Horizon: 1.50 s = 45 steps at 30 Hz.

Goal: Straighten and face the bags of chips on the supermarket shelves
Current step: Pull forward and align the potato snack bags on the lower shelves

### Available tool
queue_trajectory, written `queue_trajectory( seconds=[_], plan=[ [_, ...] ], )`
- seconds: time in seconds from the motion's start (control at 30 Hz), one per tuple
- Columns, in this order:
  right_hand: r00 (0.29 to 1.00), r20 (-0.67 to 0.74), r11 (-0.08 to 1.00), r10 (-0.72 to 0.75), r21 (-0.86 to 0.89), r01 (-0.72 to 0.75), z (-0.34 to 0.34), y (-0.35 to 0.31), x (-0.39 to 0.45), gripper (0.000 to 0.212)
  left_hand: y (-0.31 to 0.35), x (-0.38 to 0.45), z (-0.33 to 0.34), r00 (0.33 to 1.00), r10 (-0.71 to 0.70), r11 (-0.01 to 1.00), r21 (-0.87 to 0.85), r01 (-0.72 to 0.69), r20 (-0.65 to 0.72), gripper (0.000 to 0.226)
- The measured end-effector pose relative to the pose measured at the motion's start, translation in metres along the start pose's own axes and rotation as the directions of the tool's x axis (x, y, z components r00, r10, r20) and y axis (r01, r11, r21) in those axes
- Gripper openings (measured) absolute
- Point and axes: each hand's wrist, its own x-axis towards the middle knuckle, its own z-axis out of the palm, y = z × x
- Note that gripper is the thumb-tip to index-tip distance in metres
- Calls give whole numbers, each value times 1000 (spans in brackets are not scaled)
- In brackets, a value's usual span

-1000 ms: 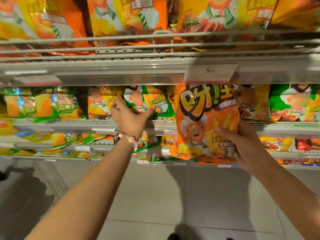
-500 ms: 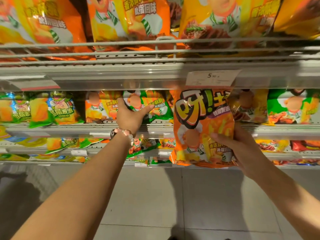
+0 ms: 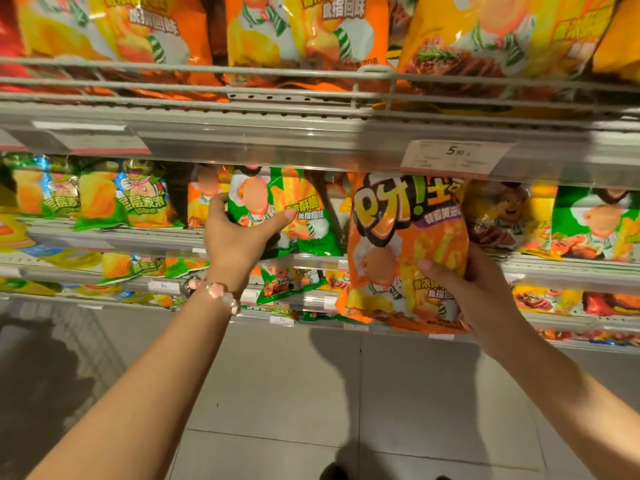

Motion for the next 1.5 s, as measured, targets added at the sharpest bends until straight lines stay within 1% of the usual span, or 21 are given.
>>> queue_trajectory(
  seconds=[0.07,0.13,0.27,0.37,0.4,0.47,0.57,0.6,0.7,0.77,0.87,0.93,0.97,1.1,1.13,1.2,1.23,1.27,1.3,1.37,1.5],
  plan=[
    [1000,-19,1000,-20,-18,20,7,-3,0,65,-3,-11,-14,1000,0,999,35,-1,9,108],
    [999,-36,999,-36,-27,35,16,-4,0,67,-8,-24,-28,1000,15,997,76,-16,15,105],
    [996,19,991,-85,-102,86,38,-3,-3,49,-27,-46,-57,996,57,992,118,-49,-67,97],
    [993,34,985,-117,-121,120,59,-4,3,24,-39,-55,-80,986,63,996,73,-52,-152,87],
    [991,39,984,-128,-119,132,66,-5,6,19,-42,-57,-87,981,57,998,47,-49,-184,86],
    [989,44,984,-141,-108,145,80,-8,14,15,-45,-59,-100,968,47,999,10,-46,-248,82],
    [991,30,988,-133,-80,135,96,-12,26,17,-49,-57,-116,949,38,999,-9,-43,-313,64],
    [992,17,989,-129,-74,130,100,-13,30,19,-50,-57,-121,945,34,999,-10,-39,-326,61],
    [990,-44,989,-133,-65,130,104,-15,40,32,-53,-51,-124,949,16,997,-63,-37,-314,53],
    [990,-72,991,-121,-66,116,110,-15,45,35,-54,-47,-121,957,4,994,-100,-35,-291,50],
    [982,-133,990,-132,-62,125,118,-19,54,24,-54,-39,-121,959,-46,984,-177,-4,-279,50],
    [981,-129,988,-144,-66,136,126,-24,61,14,-57,-37,-126,959,-77,977,-211,18,-274,54],
    [982,-120,988,-144,-69,137,130,-25,65,13,-58,-38,-129,958,-81,976,-217,21,-273,54],
    [981,-130,987,-146,-82,136,148,-28,85,8,-62,-43,-137,969,-32,982,-189,-15,-244,49],
    [977,-149,985,-155,-99,141,151,-29,90,11,-62,-44,-139,973,-34,982,-188,-10,-227,52],
    [970,-171,974,-174,-178,143,156,-27,98,28,-60,-47,-140,978,-34,985,-174,-2,-206,61],
    [971,-165,964,-174,-228,134,157,-25,102,35,-59,-48,-140,979,-27,987,-161,-6,-204,59],
    [975,-156,955,-159,-273,112,157,-22,105,40,-57,-48,-139,979,-14,989,-149,-17,-205,53],
    [981,-143,948,-133,-306,84,156,-19,109,44,-56,-48,-137,980,3,989,-142,-32,-201,46],
    [991,-108,934,-80,-355,37,151,-16,115,48,-52,-48,-132,985,24,989,-143,-49,-173,42],
    [998,-49,905,29,-422,-47,144,-19,117,54,-41,-49,-121,992,48,989,-134,-63,-113,48]
  ],
)
